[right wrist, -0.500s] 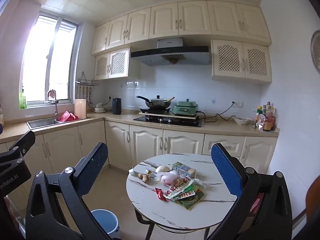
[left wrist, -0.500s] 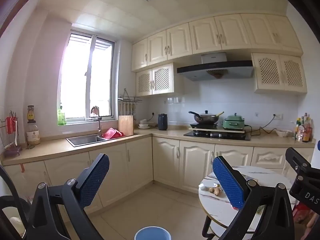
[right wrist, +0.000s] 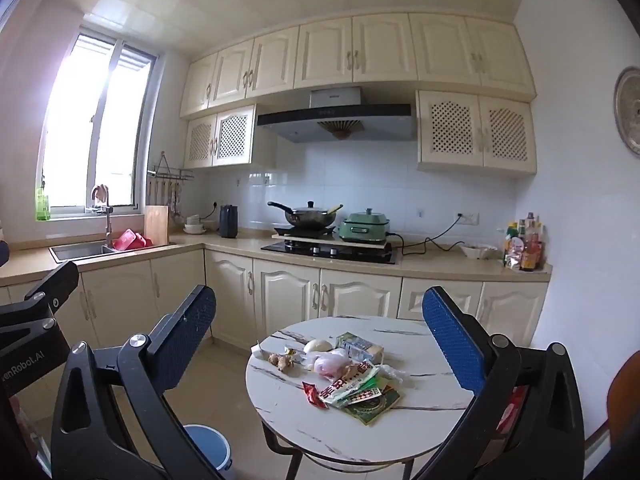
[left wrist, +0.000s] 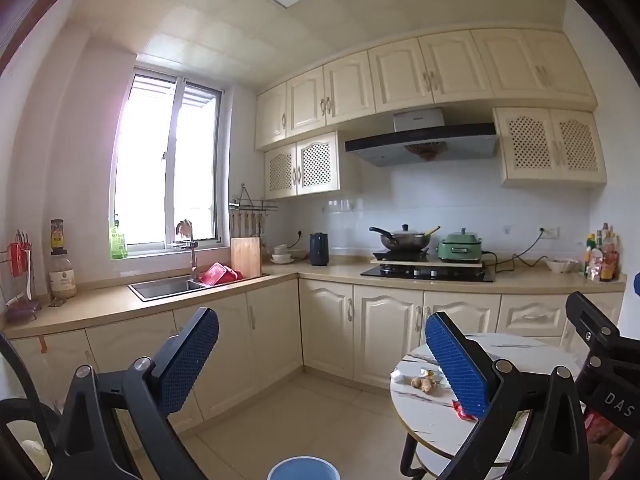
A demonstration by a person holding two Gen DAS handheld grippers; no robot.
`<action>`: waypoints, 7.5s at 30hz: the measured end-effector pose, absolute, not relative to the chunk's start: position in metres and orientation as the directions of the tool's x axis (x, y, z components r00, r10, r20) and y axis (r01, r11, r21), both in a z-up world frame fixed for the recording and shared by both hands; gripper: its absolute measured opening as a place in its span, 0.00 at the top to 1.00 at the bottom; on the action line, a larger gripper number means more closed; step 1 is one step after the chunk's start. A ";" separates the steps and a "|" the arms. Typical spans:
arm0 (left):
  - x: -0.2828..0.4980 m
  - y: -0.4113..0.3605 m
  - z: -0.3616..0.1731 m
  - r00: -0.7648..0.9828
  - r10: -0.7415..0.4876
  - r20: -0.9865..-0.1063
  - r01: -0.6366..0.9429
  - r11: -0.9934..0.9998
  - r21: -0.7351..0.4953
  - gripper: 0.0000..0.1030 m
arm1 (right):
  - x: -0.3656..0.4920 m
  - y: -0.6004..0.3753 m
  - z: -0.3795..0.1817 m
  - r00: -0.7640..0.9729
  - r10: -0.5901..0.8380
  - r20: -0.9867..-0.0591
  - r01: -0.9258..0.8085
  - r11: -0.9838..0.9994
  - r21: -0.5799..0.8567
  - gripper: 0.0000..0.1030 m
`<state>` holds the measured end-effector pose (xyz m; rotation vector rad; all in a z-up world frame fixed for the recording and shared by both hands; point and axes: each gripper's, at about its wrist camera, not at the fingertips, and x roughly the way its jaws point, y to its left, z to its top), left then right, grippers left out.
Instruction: Collect trash
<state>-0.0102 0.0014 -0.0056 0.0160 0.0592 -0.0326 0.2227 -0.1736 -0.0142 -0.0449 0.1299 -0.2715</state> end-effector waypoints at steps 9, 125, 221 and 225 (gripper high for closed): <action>-0.013 0.001 0.000 0.997 -0.034 -0.064 0.036 0.999 0.016 0.01 | 0.225 -0.172 -0.013 0.955 -0.267 -0.130 0.261 0.963 -0.064 0.00; 0.262 -0.111 -0.115 0.804 -0.199 -0.561 0.287 0.955 0.072 0.01 | 0.329 -0.379 -0.197 0.683 -0.390 -0.618 0.512 0.858 0.024 0.00; 0.543 0.204 -0.355 0.447 -0.231 -0.864 0.112 0.973 -0.202 0.82 | 0.654 -0.025 -0.357 0.553 0.180 -0.814 -0.271 0.962 0.029 0.38; 0.565 0.218 -0.427 0.314 -0.299 -0.901 0.058 0.953 -0.296 0.81 | 0.680 -0.020 -0.439 0.424 0.158 -0.892 -0.236 0.970 0.059 0.38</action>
